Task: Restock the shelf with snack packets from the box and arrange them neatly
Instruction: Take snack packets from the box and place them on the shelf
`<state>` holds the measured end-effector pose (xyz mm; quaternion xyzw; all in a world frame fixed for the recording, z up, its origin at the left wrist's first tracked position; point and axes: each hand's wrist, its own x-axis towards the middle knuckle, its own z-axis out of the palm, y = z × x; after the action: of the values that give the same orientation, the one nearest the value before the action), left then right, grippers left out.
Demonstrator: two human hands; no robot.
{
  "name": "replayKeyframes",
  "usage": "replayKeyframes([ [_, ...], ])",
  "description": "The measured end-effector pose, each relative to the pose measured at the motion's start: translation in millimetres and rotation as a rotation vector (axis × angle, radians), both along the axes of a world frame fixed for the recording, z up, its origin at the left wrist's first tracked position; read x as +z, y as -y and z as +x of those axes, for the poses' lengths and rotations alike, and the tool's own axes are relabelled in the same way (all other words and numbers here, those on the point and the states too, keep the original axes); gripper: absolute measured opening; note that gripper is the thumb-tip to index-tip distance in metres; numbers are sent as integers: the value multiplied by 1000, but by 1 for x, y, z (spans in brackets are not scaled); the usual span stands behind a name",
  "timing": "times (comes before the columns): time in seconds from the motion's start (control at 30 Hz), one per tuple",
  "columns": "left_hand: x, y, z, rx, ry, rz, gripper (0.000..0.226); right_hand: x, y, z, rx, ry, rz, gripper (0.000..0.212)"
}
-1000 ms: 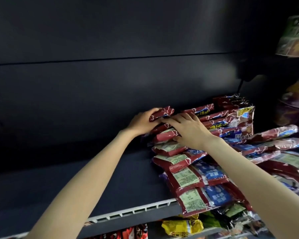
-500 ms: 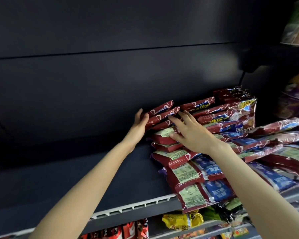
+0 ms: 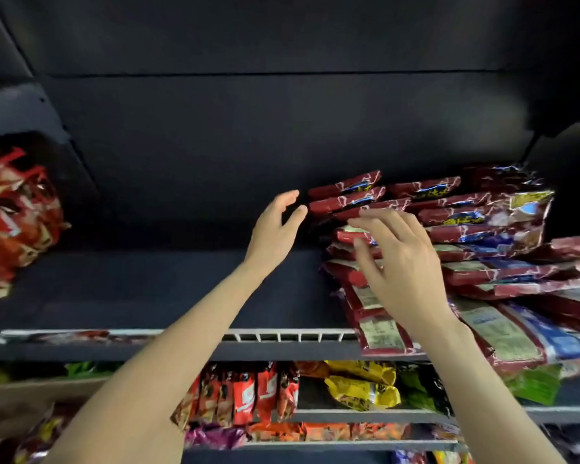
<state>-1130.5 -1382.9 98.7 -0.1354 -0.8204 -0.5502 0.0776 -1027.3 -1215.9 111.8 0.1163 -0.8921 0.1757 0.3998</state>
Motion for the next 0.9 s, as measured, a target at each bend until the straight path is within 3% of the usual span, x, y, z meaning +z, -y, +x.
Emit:
replayKeyframes([
  [0.1, 5, 33, 51, 99, -183, -87, 20, -3, 29, 30, 132, -89, -17, 21],
  [0.17, 5, 57, 92, 187, -274, -201, 22, -9, 49, 47, 224, -107, -15, 21],
  [0.3, -4, 111, 173, 402, -620, -606, 30, -27, 88, 72, 393, -89, 12, 21],
  [0.37, -11, 141, 210, 445, -654, -746, 27, -39, 107, 83, 455, -17, 25, 17],
  [0.47, -25, 189, 265, 389, -443, -923, 16, -57, 136, 101, 534, 208, 42, 14],
  [0.63, -54, 272, 345, 360, 107, -988, 36, -77, 189, 127, 717, 635, 90, 14],
  [0.73, -80, 324, 382, 429, 310, -789, 38, -82, 229, 139, 882, 706, 115, 18],
  [0.8, -97, 356, 400, 483, 353, -688, 24, -85, 258, 144, 936, 715, 180, 19],
  [0.9, -121, 402, 417, 495, 400, -752, 22, -98, 309, 146, 942, 721, 326, 24],
])
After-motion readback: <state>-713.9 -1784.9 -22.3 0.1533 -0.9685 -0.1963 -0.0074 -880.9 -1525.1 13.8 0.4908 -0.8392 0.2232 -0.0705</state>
